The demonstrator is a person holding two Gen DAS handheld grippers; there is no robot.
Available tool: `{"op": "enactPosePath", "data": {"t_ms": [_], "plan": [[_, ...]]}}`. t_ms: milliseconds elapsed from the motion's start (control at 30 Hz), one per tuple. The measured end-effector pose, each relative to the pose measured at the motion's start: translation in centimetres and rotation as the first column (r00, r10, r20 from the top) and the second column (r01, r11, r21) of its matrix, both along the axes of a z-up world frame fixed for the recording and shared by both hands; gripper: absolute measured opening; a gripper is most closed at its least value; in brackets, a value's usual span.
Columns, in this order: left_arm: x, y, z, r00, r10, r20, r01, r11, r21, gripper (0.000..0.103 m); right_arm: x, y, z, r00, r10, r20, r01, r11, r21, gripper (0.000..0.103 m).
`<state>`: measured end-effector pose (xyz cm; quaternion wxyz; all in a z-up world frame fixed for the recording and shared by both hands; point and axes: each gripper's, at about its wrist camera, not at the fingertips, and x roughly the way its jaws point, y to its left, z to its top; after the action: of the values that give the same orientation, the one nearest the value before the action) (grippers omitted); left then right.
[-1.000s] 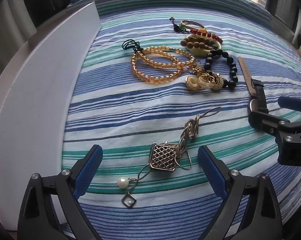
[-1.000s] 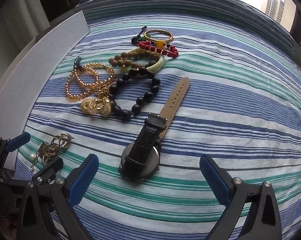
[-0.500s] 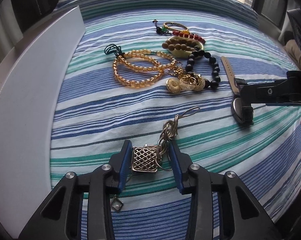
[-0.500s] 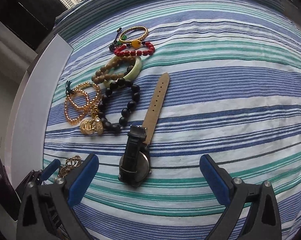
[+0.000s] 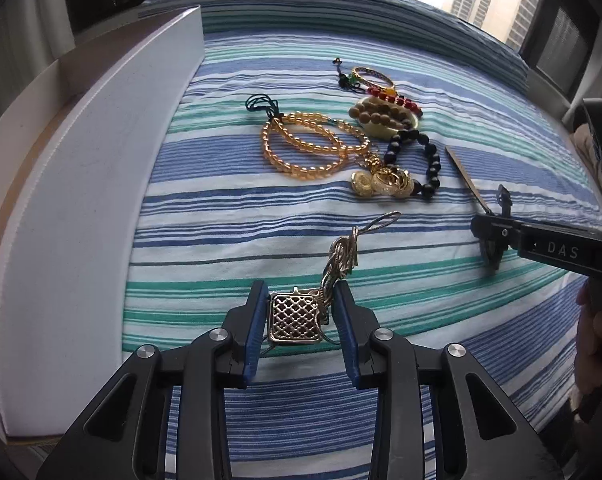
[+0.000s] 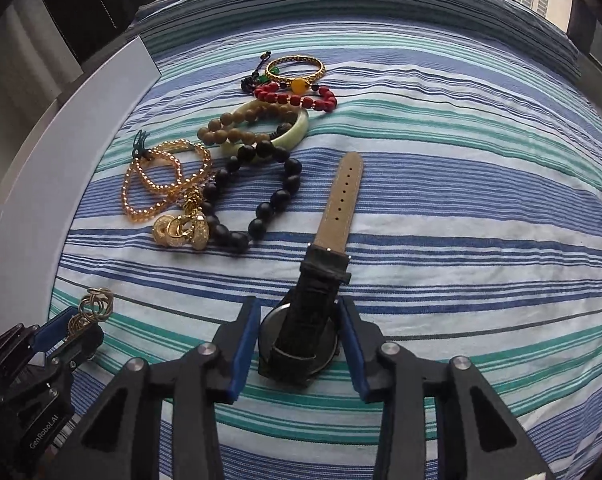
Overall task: Organize jewelry
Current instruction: 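Carry the pendant and watch into the white box and open both tools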
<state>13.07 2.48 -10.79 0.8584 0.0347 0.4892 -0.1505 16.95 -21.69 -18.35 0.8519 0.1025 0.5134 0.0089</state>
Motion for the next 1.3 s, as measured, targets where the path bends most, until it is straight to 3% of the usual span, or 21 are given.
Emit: {"op": "enactPosePath", "data": {"t_ms": [200,433,600,733,833,967,1133,1300], "plan": [[-0.5,1.5,4.3,0.999,0.033,0.034,-0.030,0.998,-0.064,0.033,-1.5,-1.4,3.0,0.999,0.030,0.023,-0.032,0.996,0.082,0.038],[-0.8,6.1,11.6,0.989,0.107,0.099,-0.091,0.985,-0.148,0.033,-1.8,1.1,10.3,0.980,0.148,0.133,-0.164,0.978,0.125,0.038],[0.4,12.9,15.6,0.954,0.248,0.167,-0.227,0.964,-0.137,0.033,-1.2,7.8,16.7,0.918,0.294,0.268,-0.333,0.936,0.115,0.038],[2.4,18.3,15.4,0.909,0.374,0.183,-0.368,0.927,-0.070,0.033,0.1,15.1,19.4,0.846,0.412,0.340,-0.460,0.885,0.073,0.038],[4.3,21.5,13.1,0.885,0.446,0.135,-0.446,0.894,-0.033,0.033,1.9,20.7,18.8,0.802,0.495,0.333,-0.535,0.845,0.032,0.038],[6.1,24.0,9.1,0.866,0.497,0.055,-0.499,0.866,0.021,0.033,4.4,27.2,15.6,0.770,0.590,0.244,-0.607,0.795,-0.009,0.038],[7.5,25.4,5.9,0.855,0.518,-0.011,-0.517,0.854,0.051,0.033,6.3,32.2,10.9,0.746,0.652,0.135,-0.651,0.757,-0.059,0.038],[8.0,25.5,4.3,0.848,0.530,-0.026,-0.527,0.847,0.077,0.030,6.1,35.1,8.7,0.720,0.688,0.092,-0.675,0.725,-0.135,0.041]]}}
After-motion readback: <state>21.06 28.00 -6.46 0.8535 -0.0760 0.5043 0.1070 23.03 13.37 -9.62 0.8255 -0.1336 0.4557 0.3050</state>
